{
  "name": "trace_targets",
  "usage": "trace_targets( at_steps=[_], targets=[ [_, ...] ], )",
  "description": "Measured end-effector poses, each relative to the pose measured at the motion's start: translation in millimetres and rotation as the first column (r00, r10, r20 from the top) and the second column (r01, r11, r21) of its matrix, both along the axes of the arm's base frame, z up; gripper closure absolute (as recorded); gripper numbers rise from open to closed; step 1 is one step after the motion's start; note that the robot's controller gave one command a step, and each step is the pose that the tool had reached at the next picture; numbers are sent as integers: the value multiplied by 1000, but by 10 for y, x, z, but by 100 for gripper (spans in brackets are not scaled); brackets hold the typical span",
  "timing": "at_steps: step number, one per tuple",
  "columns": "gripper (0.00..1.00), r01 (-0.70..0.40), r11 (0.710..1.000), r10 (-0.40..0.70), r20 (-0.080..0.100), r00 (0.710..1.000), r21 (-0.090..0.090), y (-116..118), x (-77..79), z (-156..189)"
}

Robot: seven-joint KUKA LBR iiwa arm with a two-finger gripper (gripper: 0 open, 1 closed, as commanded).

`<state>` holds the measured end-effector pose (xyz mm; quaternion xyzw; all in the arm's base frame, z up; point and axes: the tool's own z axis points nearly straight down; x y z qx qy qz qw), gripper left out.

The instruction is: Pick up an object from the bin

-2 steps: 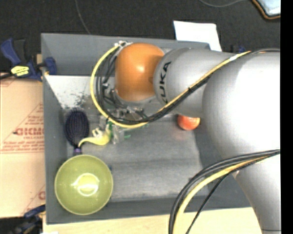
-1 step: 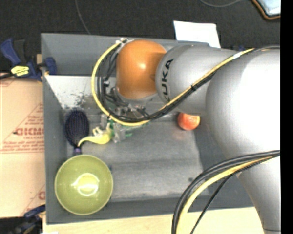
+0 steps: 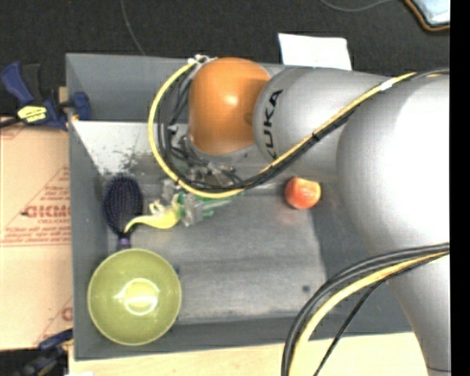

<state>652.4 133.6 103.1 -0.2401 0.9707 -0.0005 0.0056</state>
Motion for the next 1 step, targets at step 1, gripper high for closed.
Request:
trace_targets(
  at_steps=[1],
  targets=[
    [100, 2, 1000, -2, 5, 1000, 2, 2, 10, 106]
  ],
)
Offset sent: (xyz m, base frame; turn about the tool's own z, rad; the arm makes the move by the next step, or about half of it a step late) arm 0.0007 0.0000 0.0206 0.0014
